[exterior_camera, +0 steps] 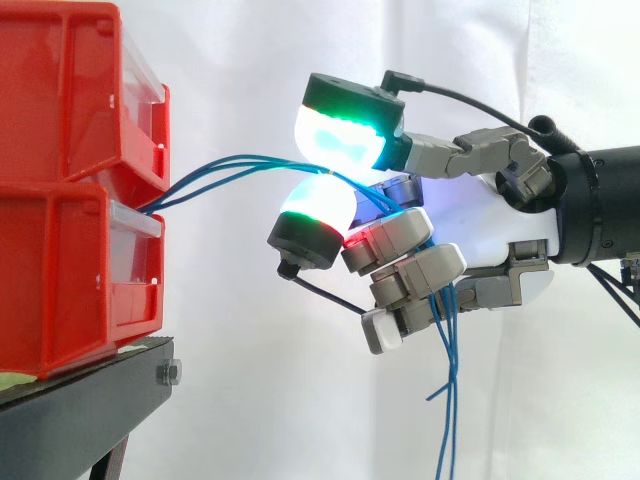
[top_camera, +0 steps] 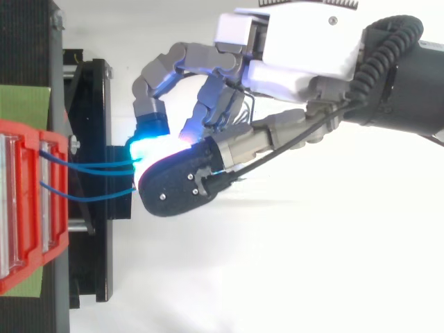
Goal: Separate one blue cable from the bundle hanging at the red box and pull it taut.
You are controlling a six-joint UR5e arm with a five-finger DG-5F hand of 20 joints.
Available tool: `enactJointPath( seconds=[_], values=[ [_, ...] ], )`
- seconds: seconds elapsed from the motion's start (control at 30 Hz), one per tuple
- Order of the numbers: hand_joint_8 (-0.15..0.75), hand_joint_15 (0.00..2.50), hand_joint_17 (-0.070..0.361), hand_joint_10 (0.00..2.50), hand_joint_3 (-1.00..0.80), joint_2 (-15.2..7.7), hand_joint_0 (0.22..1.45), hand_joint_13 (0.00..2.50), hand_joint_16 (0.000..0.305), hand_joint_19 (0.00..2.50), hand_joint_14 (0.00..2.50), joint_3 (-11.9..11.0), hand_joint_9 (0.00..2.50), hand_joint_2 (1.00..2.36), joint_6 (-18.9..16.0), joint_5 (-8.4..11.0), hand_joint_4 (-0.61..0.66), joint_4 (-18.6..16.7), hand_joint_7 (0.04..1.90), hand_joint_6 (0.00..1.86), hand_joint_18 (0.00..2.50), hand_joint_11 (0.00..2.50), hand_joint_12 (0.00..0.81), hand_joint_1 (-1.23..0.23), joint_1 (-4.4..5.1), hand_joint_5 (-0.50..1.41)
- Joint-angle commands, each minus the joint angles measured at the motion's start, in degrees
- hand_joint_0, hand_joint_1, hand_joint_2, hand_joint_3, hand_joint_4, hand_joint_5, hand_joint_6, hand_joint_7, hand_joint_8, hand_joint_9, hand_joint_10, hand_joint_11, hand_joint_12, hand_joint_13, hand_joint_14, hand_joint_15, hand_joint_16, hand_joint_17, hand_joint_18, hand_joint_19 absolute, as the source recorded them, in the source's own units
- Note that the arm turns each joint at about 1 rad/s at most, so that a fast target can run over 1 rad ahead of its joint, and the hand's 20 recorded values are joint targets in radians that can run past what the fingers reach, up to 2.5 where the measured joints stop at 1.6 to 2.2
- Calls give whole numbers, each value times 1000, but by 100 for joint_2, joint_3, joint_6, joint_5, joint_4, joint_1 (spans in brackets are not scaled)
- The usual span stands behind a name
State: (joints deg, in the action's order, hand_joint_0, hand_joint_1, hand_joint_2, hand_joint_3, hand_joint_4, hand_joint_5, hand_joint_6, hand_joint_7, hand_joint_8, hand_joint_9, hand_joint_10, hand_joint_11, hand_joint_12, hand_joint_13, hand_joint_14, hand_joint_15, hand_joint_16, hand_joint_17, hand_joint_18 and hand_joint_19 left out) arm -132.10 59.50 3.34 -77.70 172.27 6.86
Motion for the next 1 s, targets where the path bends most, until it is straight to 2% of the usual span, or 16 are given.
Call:
enactJointPath(
  seconds=[0.0,0.17,0.27,0.33,0.37,0.43,0.5,0.7,0.77,0.8,0.87,0.97],
  values=[
    [308,1684,110,114,-500,0,654,1284,49,772,5,0,1151,1000,0,0,126,8,1073,931,804,1642,335,-838,0,-167],
    [334,1649,115,183,-500,0,531,1309,51,772,3,9,1169,1000,0,0,144,-1,1065,930,827,1587,350,-829,0,-157],
    [362,1649,126,277,-500,0,472,1355,56,769,12,0,1218,1000,0,0,157,-1,1053,929,875,1507,386,-692,0,-151],
    [368,1633,127,275,-500,0,472,1370,57,777,39,9,1245,1000,0,0,158,17,1047,928,891,1501,385,-604,0,-150],
    [349,1663,123,202,-500,0,501,1376,55,797,6,0,1262,1000,0,0,152,17,1041,924,898,1541,362,-513,0,-148],
    [322,1677,112,70,-500,0,569,1373,50,823,2,9,1293,1000,0,0,144,17,1066,913,863,1632,342,-481,0,-155],
    [311,1682,111,45,-500,0,610,1377,49,825,2,9,1296,1000,0,0,124,8,1066,910,856,1657,331,-498,0,-161],
    [322,1689,114,91,-203,0,612,1366,51,808,3,9,1272,1018,0,0,136,-10,1125,930,860,1657,332,-679,0,-164],
    [330,1671,116,133,-137,0,637,1364,51,792,3,0,1257,1020,0,0,106,-1,1214,927,863,1638,335,-753,0,-165],
    [319,1684,114,122,-128,0,658,1357,51,789,3,9,1250,1022,0,0,87,-1,1267,926,857,1654,334,-787,0,-167],
    [317,1684,114,133,-139,0,682,1340,51,778,5,9,1208,1023,0,0,32,8,1217,945,854,1655,329,-809,0,-173],
    [305,1689,111,116,-323,0,750,1306,49,751,6,9,1181,1013,0,0,0,8,1150,953,816,1661,341,-852,0,-182]
  ],
)
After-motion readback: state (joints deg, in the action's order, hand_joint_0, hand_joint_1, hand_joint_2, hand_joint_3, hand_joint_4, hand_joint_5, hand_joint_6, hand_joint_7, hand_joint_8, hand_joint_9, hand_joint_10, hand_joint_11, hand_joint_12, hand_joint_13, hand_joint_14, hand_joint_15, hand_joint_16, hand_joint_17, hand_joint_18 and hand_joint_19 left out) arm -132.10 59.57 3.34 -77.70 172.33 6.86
